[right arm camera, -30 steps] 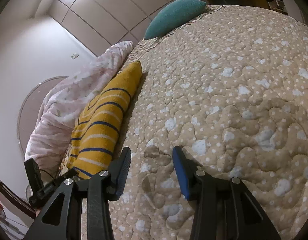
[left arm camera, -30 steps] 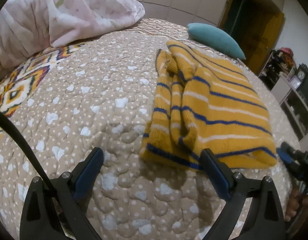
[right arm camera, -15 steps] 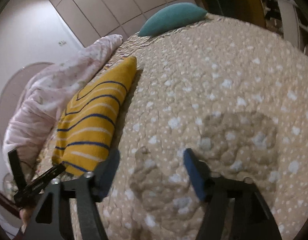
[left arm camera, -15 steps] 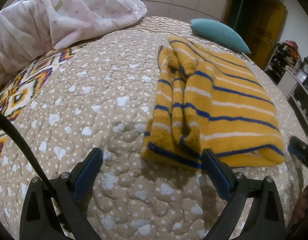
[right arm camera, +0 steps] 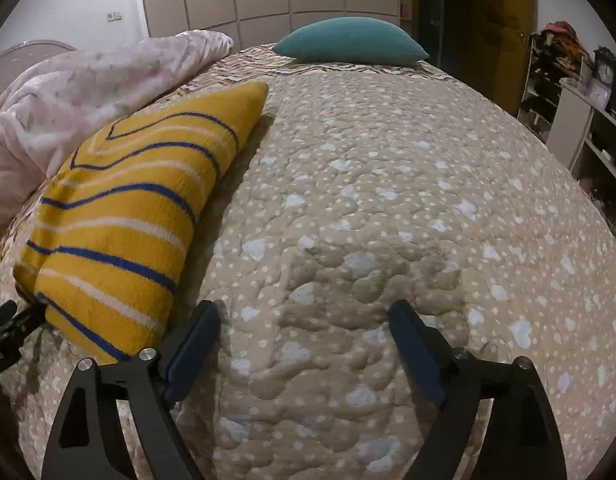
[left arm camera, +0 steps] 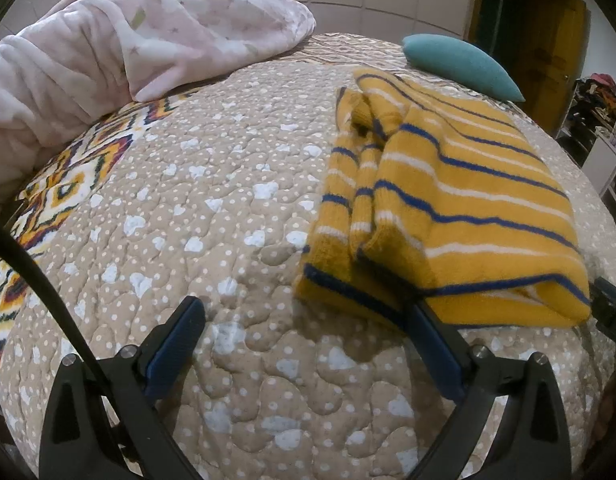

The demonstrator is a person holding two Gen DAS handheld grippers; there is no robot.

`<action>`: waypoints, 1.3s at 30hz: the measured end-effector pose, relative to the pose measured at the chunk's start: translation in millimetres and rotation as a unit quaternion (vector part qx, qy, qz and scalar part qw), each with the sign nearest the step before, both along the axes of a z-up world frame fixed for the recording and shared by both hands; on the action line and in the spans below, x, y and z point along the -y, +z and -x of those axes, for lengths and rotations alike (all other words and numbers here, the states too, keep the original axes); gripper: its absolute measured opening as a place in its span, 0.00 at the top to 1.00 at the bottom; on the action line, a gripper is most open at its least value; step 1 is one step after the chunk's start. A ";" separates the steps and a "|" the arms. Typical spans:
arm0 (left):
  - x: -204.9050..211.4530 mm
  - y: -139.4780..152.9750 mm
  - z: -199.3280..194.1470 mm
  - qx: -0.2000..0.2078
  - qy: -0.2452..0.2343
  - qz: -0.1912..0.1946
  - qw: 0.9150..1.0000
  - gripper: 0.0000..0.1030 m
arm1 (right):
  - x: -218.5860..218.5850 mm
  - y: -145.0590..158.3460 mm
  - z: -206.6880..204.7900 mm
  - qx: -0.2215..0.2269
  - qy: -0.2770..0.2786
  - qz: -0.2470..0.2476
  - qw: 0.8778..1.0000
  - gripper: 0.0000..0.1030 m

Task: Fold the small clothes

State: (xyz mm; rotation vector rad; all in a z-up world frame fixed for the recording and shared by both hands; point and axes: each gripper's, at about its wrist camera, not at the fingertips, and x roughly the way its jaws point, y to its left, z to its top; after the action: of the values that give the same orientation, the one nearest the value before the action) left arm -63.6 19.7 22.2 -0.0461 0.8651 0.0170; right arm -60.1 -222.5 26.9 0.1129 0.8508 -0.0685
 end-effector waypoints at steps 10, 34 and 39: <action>0.6 -0.4 -0.4 0.000 -0.001 0.000 1.000 0.03 | 0.3 0.2 4.2 0.004 -0.002 0.003 1.000 0.12; 5.2 -2.5 -4.3 -0.020 0.000 -0.008 1.000 0.00 | -9.9 -1.6 -2.6 -0.009 0.001 0.015 1.000 0.08; 5.1 -2.6 -2.2 -0.016 0.001 -0.007 1.000 0.00 | -10.6 -1.7 -1.5 -0.007 -0.001 0.016 1.000 0.07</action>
State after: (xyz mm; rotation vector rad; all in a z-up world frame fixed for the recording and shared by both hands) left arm -61.4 14.6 19.6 -0.0337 0.8960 0.0252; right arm -58.7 -211.9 25.2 0.0844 0.8641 -0.0855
